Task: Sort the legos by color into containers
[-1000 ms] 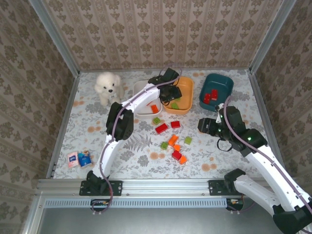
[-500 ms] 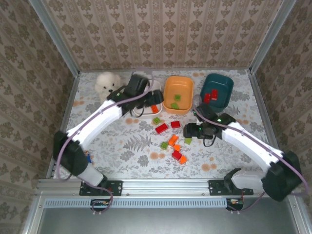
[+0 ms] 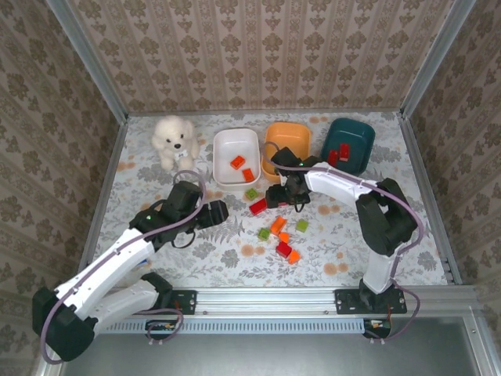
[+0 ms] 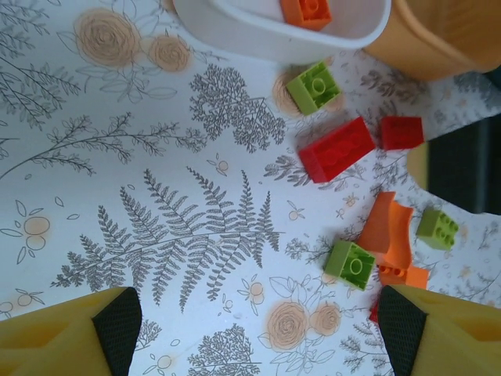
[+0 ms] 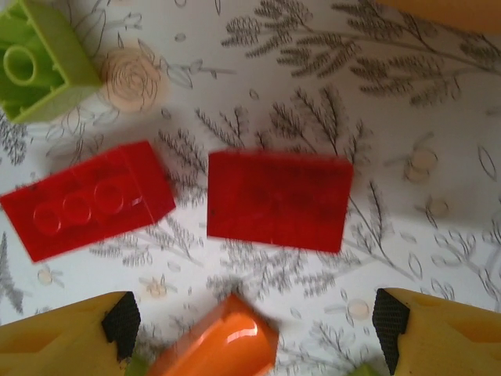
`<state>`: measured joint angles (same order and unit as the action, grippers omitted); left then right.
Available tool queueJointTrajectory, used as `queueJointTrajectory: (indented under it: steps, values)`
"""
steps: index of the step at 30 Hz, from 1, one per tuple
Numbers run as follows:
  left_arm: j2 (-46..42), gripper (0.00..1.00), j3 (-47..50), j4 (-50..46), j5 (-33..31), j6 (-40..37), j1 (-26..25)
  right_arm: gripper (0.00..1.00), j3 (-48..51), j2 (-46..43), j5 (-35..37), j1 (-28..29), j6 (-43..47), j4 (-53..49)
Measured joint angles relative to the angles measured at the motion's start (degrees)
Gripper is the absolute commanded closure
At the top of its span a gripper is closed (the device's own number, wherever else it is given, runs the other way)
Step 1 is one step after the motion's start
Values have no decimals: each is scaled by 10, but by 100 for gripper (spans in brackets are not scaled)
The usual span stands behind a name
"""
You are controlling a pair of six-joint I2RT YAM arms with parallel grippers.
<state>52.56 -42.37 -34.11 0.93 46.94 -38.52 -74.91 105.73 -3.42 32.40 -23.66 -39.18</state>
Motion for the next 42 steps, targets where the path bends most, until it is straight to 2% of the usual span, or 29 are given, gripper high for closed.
queueJointTrajectory:
  steps: [9,17,25,29,32,36,38,42]
  values:
    - [-34,18,15,-12,-17,22,0,25,-45,61,0,-16,12,0]
    - [-32,18,15,-13,-21,26,0,30,-51,81,0,-21,12,2]
    - [-19,18,15,-10,-20,26,0,50,-55,96,2,-22,10,1]
    - [-19,18,15,-7,-17,25,0,56,-55,91,3,-22,7,3]
    - [-19,18,15,14,-2,20,-1,57,-37,61,12,-23,5,3]
    - [3,17,4,49,26,5,-9,57,-4,-39,23,-41,-2,-8]
    - [30,17,-17,64,39,-3,-14,58,-1,-93,25,-73,-3,-15]
    - [97,17,-74,101,63,-20,-24,58,-6,-160,34,-184,-1,-20]
